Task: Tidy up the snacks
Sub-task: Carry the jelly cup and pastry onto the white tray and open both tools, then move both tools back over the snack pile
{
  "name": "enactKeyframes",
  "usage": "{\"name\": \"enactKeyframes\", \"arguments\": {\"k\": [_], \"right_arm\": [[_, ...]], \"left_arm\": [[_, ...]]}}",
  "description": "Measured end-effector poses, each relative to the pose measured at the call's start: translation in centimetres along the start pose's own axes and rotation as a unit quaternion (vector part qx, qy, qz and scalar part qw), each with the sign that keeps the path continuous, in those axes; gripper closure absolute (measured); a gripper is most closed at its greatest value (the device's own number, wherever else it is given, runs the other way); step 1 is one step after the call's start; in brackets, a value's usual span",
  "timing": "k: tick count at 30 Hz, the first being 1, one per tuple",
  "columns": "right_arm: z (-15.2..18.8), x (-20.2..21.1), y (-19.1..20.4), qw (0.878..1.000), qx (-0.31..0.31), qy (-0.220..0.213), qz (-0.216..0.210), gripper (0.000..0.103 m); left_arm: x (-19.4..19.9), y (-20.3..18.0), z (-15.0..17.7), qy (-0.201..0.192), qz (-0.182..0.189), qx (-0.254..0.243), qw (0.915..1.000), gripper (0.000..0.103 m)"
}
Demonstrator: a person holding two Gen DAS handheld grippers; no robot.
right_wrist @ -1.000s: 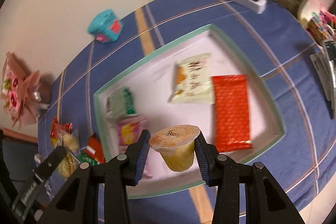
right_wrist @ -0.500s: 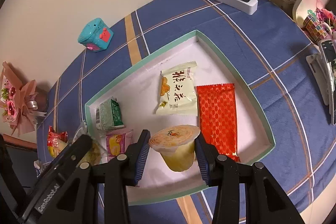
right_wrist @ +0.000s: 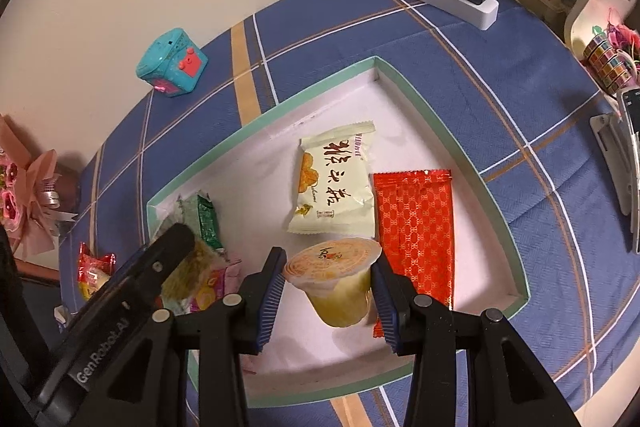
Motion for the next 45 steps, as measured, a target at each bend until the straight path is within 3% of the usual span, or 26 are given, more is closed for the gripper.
{"name": "enactKeyframes", "arguments": {"k": [8,12,16,18,29,38,40,41,42,45], "right_arm": [[0.0,0.0,-0.1,1.000,-0.005,0.002,0.000,0.056],[-0.2,0.9,-0.1,1.000,-0.005,-0.007,0.001,0.044],[-0.3,2.2,0.5,1.000,0.000,-0.017,-0.003,0.044],[-0.4,3.0,0.9,1.000,0.006,-0.024,-0.005,0.041],[-0.4,5.3,1.9,0.999,0.018,-0.044,-0.008,0.035],[-0.1,4.0,1.6,0.999,0.024,-0.035,0.019,0.015],[0.2,3.3,1.5,0.999,0.030,-0.032,0.028,0.002],[0.3,3.0,1.6,0.999,0.033,-0.031,0.030,0.000],[0.4,2.9,1.6,0.998,0.035,-0.029,0.031,0.000],[0.6,2.3,1.6,0.998,0.039,-0.025,0.035,0.000]], "left_arm": [[0.3,0.1,-0.1,0.002,0.013,0.010,0.9999,0.045],[1.0,0.7,-0.1,0.005,0.010,0.016,0.9998,0.043],[2.3,1.3,-0.2,0.010,-0.011,0.013,0.9998,0.042],[3.1,1.5,-0.4,0.008,-0.027,0.004,0.9996,0.034],[5.2,4.3,-0.1,0.008,-0.076,0.006,0.9970,0.031],[4.5,7.0,0.9,0.030,-0.109,0.025,0.9933,0.031],[4.0,7.6,1.3,0.038,-0.112,0.028,0.9926,0.030],[3.7,7.8,1.4,0.041,-0.113,0.030,0.9923,0.027],[3.2,8.2,1.7,0.046,-0.116,0.030,0.9917,0.016],[1.8,8.8,2.5,0.058,-0.125,0.029,0.9900,0.011]]}}
Point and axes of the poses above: each gripper's, at about its wrist camera, not at the fingertips, and x roughly against the way its jaws point, y to its left, z to its underside, the point moved 8 cm from there along -x, roughly the way its jaws point, and after that the axes turned 10 degrees about -x, right-handed, at the moved point
